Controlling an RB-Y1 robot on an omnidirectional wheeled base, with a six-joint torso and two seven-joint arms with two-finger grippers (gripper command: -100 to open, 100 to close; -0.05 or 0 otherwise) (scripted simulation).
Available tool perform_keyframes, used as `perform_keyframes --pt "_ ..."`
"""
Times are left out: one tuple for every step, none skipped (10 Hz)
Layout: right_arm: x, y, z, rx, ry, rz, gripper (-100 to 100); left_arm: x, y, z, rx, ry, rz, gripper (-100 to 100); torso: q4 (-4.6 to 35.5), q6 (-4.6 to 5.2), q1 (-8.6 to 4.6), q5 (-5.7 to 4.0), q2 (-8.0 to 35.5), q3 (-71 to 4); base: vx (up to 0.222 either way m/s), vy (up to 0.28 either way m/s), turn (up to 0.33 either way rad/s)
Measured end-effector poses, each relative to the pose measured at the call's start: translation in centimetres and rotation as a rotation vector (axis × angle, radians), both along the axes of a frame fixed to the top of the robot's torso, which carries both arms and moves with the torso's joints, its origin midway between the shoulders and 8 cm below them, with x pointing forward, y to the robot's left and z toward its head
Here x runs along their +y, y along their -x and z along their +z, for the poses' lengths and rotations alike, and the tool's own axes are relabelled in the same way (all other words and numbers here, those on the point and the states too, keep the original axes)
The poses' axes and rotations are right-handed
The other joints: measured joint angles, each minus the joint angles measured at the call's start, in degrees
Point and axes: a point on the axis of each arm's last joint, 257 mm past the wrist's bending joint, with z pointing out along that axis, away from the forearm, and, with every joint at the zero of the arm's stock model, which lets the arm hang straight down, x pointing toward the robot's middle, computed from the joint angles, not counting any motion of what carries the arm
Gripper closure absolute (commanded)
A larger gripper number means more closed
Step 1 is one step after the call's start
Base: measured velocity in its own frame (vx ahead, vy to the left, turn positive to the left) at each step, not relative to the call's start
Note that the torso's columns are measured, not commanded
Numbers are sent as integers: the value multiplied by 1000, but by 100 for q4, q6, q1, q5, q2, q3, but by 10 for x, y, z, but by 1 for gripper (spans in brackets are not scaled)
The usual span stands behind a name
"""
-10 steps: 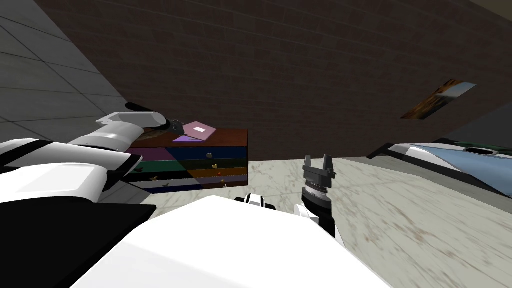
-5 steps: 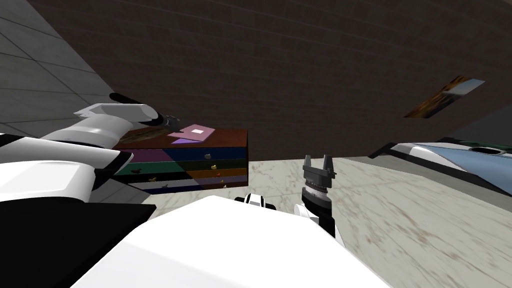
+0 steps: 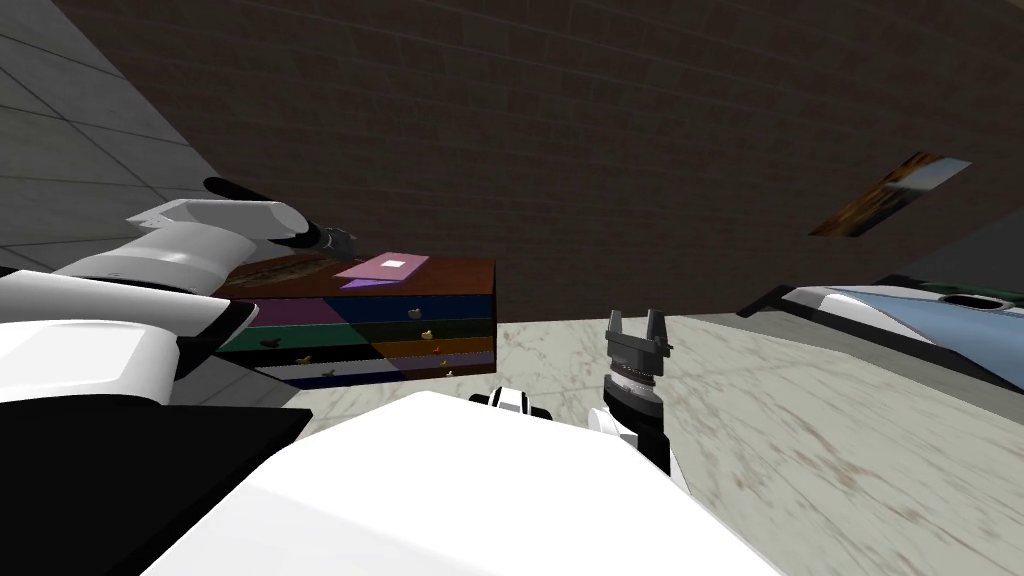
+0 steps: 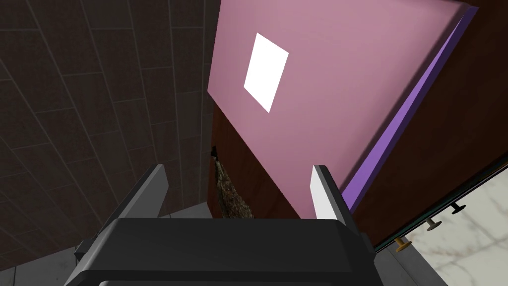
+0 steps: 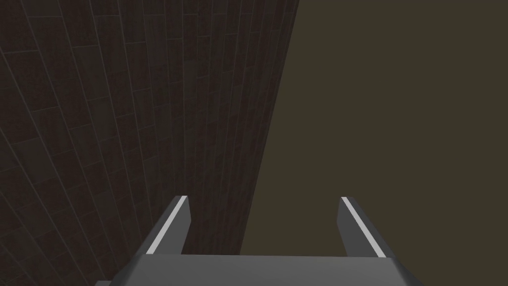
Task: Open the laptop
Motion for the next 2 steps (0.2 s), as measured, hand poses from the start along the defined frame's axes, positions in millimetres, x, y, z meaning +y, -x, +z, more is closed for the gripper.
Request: perform_keyframes --pt "0 0 0 0 0 0 0 0 0 0 0 0 0 0 -1 0 0 0 -2 -1 0 0 0" --pt "0 0 0 0 0 0 0 0 0 0 0 0 0 0 -1 0 -1 0 -2 -2 0 0 0"
